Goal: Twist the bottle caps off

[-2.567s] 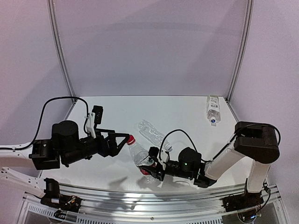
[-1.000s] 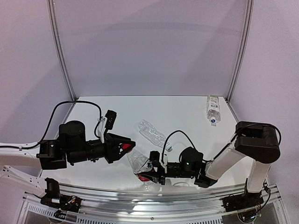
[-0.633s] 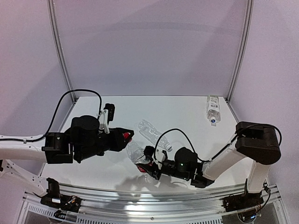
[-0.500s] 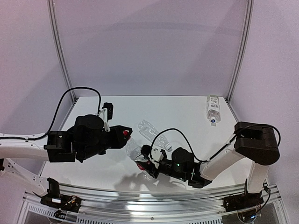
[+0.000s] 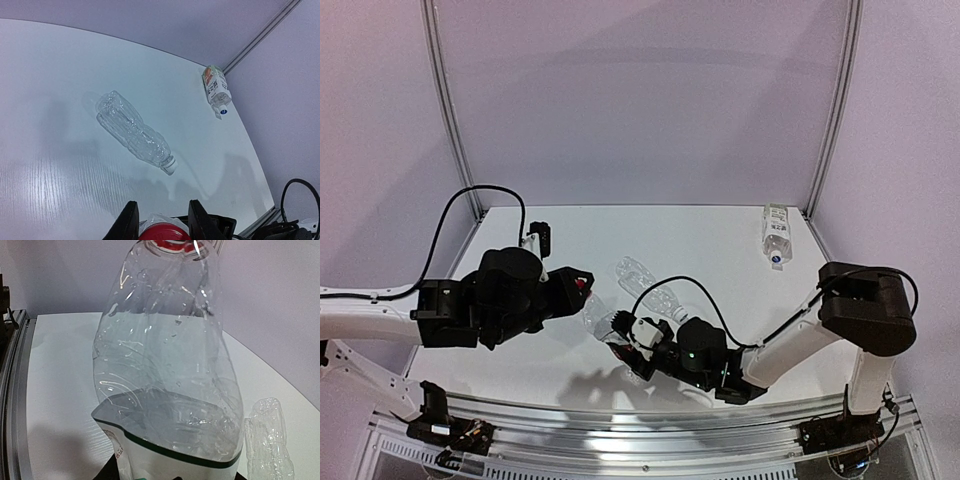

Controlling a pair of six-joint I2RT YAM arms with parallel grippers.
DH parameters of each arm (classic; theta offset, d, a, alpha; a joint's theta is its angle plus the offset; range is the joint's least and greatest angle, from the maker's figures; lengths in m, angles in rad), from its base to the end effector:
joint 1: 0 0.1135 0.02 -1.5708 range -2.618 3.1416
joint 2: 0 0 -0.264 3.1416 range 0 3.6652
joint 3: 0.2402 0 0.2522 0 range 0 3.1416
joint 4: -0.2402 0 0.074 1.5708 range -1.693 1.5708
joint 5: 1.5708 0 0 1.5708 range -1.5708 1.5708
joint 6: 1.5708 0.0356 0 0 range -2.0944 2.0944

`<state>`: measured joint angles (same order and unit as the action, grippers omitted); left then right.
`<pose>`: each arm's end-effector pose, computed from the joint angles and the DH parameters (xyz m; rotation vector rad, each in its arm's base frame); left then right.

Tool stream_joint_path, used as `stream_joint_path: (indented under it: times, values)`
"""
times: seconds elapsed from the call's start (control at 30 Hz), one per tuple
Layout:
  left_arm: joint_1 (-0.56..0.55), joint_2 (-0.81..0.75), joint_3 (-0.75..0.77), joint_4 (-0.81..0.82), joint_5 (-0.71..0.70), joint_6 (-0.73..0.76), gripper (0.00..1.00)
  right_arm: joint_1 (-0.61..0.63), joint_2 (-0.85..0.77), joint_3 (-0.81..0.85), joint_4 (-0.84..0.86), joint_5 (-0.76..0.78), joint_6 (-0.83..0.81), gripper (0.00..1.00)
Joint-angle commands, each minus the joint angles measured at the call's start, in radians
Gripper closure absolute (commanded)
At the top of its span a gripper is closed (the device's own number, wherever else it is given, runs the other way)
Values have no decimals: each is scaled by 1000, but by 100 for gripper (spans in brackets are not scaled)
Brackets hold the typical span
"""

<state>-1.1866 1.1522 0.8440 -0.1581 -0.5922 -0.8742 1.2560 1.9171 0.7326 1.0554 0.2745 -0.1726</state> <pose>0.1147 -0.2306 0.2910 -0.0601 2.0285 -0.7408 0.1221 0.3439 0.1436 -0.9667 1.4329 0.5742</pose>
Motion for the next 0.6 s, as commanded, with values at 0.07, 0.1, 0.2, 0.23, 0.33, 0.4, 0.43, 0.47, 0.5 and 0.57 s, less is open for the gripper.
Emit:
stream_joint_path:
  times: [0.07, 0.1, 0.2, 0.23, 0.33, 0.4, 0.43, 0.47, 0.5, 0.57]
  values:
    - [-13, -49, -2, -16, 12, -49, 72, -5, 29, 19, -39, 79, 15, 56]
    - [-13, -51, -2, -18, 16, -50, 72, -6, 29, 20, -41, 80, 13, 56]
    - [-12, -71, 7, -31, 34, -36, 71, -6, 31, 22, -46, 81, 10, 56]
    - [-13, -78, 15, -48, 35, -33, 71, -6, 31, 22, -46, 82, 10, 56]
    - [-13, -113, 19, -79, 24, -22, 71, -6, 33, 24, -48, 81, 9, 56]
    - [-12, -136, 9, -94, 9, -19, 70, -5, 33, 25, -49, 78, 10, 56]
    - [-12, -146, 5, -99, 1, -19, 70, -4, 32, 24, -49, 78, 10, 56]
    - [-11, -154, -8, -100, -5, -19, 70, -5, 32, 24, -47, 78, 10, 56]
    - [-8, -167, -16, -100, -8, -20, 70, -6, 32, 24, -47, 77, 10, 56]
    - [-1, -186, -37, -95, -9, -25, 70, -5, 32, 24, -47, 75, 11, 56]
